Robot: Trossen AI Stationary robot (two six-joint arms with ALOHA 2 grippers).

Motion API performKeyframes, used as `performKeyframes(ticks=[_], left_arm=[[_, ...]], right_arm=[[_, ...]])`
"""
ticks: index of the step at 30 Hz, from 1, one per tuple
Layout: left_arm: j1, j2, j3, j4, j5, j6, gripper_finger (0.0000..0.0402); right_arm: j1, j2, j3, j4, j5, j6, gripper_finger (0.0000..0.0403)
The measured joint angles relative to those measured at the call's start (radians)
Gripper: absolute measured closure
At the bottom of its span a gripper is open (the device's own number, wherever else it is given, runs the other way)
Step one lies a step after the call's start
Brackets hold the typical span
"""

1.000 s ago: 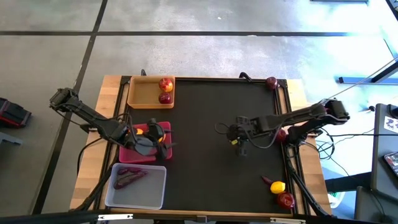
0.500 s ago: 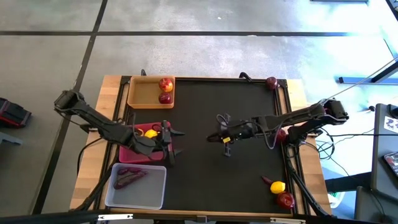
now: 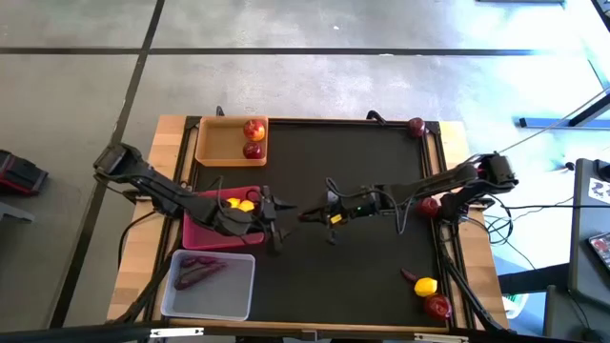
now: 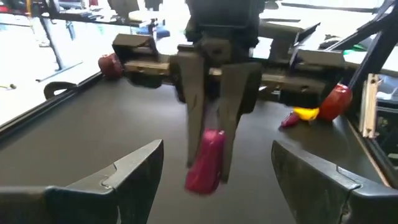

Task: Sort produce into baskets
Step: Put the top eggplant into the transparent bin

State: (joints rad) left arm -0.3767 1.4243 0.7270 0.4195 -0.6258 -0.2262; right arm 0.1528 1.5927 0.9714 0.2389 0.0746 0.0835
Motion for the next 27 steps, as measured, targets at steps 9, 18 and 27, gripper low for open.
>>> performKeyframes(ticks=[9, 18, 27], left_arm=[[-0.001, 0.01, 0.0, 0.027, 0.002, 0.024, 0.0164], [-0.001, 0.009, 0.0, 0.034, 0.002, 0.062, 0.0292], [-0.003, 0.009, 0.0, 0.034, 0.003, 0.082, 0.0381]], right_arm=[[0.013, 0.037, 0.0, 0.112, -0.016, -0.018, 0.0401], [0.013, 0.037, 0.0, 0.11, -0.019, -0.018, 0.0401], [0.011, 0.037, 0.0, 0.118, -0.034, 0.013, 0.0356]])
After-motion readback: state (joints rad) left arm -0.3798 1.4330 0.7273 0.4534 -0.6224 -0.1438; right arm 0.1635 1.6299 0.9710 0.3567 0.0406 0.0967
